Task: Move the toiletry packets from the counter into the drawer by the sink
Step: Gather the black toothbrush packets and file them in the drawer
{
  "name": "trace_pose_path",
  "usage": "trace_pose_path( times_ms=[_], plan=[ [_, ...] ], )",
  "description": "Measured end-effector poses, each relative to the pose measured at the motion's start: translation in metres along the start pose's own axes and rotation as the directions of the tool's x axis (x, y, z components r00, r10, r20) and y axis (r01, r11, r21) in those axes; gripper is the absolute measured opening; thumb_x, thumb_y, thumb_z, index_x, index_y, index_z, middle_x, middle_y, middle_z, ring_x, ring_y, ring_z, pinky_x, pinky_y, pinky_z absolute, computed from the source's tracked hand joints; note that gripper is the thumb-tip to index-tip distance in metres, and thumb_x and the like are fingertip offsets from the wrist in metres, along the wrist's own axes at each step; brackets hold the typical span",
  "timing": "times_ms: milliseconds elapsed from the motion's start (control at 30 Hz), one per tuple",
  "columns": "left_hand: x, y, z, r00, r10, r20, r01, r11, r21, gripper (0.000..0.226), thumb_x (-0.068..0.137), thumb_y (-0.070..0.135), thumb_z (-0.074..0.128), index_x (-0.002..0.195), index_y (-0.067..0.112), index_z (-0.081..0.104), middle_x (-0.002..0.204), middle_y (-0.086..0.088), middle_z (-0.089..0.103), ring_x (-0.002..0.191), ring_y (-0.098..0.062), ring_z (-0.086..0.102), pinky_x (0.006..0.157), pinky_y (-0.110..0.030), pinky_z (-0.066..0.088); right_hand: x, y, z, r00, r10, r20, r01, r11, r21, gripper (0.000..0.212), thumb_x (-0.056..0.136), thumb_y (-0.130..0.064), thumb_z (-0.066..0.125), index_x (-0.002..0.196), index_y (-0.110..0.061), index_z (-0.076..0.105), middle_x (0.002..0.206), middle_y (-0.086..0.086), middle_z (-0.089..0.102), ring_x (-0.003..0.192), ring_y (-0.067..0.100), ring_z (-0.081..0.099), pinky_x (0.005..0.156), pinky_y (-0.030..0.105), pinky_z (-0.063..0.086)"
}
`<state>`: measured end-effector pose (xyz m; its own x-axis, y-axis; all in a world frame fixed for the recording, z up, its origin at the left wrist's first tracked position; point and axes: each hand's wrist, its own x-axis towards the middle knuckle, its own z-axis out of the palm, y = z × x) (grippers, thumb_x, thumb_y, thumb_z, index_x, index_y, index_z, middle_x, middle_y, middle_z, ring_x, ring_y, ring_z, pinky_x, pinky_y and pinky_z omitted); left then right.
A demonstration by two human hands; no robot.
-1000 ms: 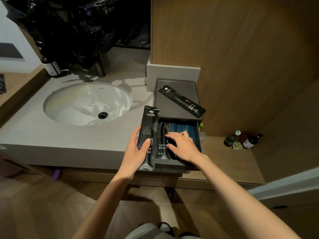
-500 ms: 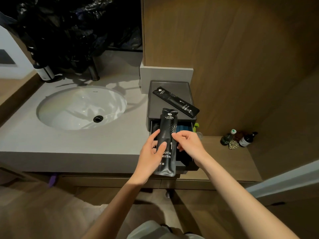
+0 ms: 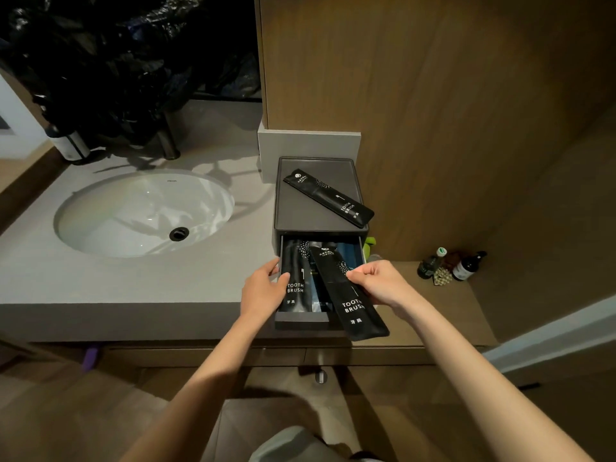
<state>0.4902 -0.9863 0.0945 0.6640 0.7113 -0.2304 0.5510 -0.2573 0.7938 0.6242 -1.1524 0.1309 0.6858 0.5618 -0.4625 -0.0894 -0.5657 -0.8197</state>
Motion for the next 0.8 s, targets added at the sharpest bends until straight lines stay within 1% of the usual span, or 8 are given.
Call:
trace_pose_path(
  times_ms=[100,200,300,367,433,533,700,800],
  plan=[
    [0.000,-0.003,0.001,0.999,0.031,-0.020,-0.031,0.999,0.013,0.046,0.092,0.022,0.058,0.138,0.016,0.050,0.133,-0.006,0.059,0.125,-0.020,0.054,0.102,-0.034,0.043,0.016,0.002,0.014,0.995,-0.031,-0.092,0.022,0.996,-0.091,0.034,0.092,-0.020,0.058,0.087,0.012,0.067,0.072,0.009,0.064,0.066,0.018,0.059,0.059,0.024,0.046],
    [0.003,-0.004,0.000,0.998,0.064,-0.013,-0.064,0.997,0.038,0.045,0.092,0.020,0.057,0.137,0.016,0.051,0.132,-0.004,0.060,0.123,-0.019,0.055,0.102,-0.035,0.045,0.029,0.002,0.029,0.984,-0.077,-0.163,0.054,0.988,-0.143,0.032,0.091,-0.022,0.060,0.075,0.005,0.069,0.067,0.005,0.065,0.066,0.015,0.060,0.064,0.025,0.046],
    [0.008,-0.007,-0.001,0.996,0.089,0.007,-0.089,0.995,0.045,0.044,0.091,0.018,0.058,0.135,0.015,0.053,0.128,-0.004,0.063,0.119,-0.017,0.059,0.102,-0.038,0.046,0.040,0.005,0.040,0.964,-0.103,-0.244,0.066,0.986,-0.153,0.033,0.089,-0.021,0.061,0.066,0.002,0.066,0.072,0.006,0.069,0.077,0.017,0.063,0.074,0.027,0.049],
    [0.010,-0.008,-0.001,0.995,0.099,0.010,-0.099,0.994,0.040,0.045,0.090,0.016,0.058,0.134,0.014,0.054,0.127,-0.006,0.064,0.118,-0.016,0.060,0.102,-0.038,0.046,0.043,0.004,0.047,0.953,-0.096,-0.289,0.052,0.986,-0.158,0.034,0.090,-0.020,0.060,0.058,-0.009,0.058,0.071,0.003,0.066,0.082,0.018,0.061,0.076,0.026,0.047],
    [0.011,-0.008,0.000,0.995,0.098,0.004,-0.098,0.995,0.035,0.045,0.090,0.013,0.058,0.134,0.011,0.053,0.126,-0.008,0.064,0.118,-0.018,0.060,0.103,-0.037,0.046,0.047,0.001,0.051,0.943,-0.098,-0.318,0.052,0.987,-0.151,0.029,0.091,-0.021,0.059,0.063,-0.014,0.062,0.082,0.007,0.071,0.088,0.022,0.063,0.080,0.029,0.048],
    [0.013,-0.010,0.002,0.995,0.098,0.005,-0.098,0.995,0.031,0.044,0.090,0.013,0.057,0.135,0.011,0.053,0.126,-0.008,0.064,0.118,-0.019,0.060,0.103,-0.038,0.046,0.050,-0.004,0.056,0.931,-0.103,-0.350,0.053,0.987,-0.149,0.022,0.092,-0.023,0.058,0.081,-0.010,0.072,0.092,0.012,0.074,0.089,0.026,0.065,0.080,0.030,0.049],
    [0.015,-0.013,0.003,0.994,0.111,0.010,-0.111,0.993,0.035,0.046,0.091,0.013,0.055,0.136,0.011,0.051,0.127,-0.007,0.064,0.118,-0.019,0.059,0.102,-0.039,0.046,0.061,-0.010,0.061,0.921,-0.117,-0.373,0.062,0.986,-0.155,0.022,0.092,-0.025,0.059,0.085,-0.009,0.073,0.075,0.006,0.066,0.088,0.028,0.066,0.080,0.031,0.049],
    [0.015,-0.013,0.003,0.994,0.106,0.004,-0.106,0.994,0.038,0.045,0.091,0.012,0.055,0.136,0.010,0.050,0.129,-0.008,0.062,0.121,-0.020,0.058,0.104,-0.038,0.044,0.066,-0.008,0.061,0.925,-0.134,-0.355,0.067,0.978,-0.195,0.019,0.091,-0.026,0.059,0.090,-0.012,0.072,0.074,0.001,0.063,0.090,0.026,0.066,0.080,0.030,0.047]
  ],
)
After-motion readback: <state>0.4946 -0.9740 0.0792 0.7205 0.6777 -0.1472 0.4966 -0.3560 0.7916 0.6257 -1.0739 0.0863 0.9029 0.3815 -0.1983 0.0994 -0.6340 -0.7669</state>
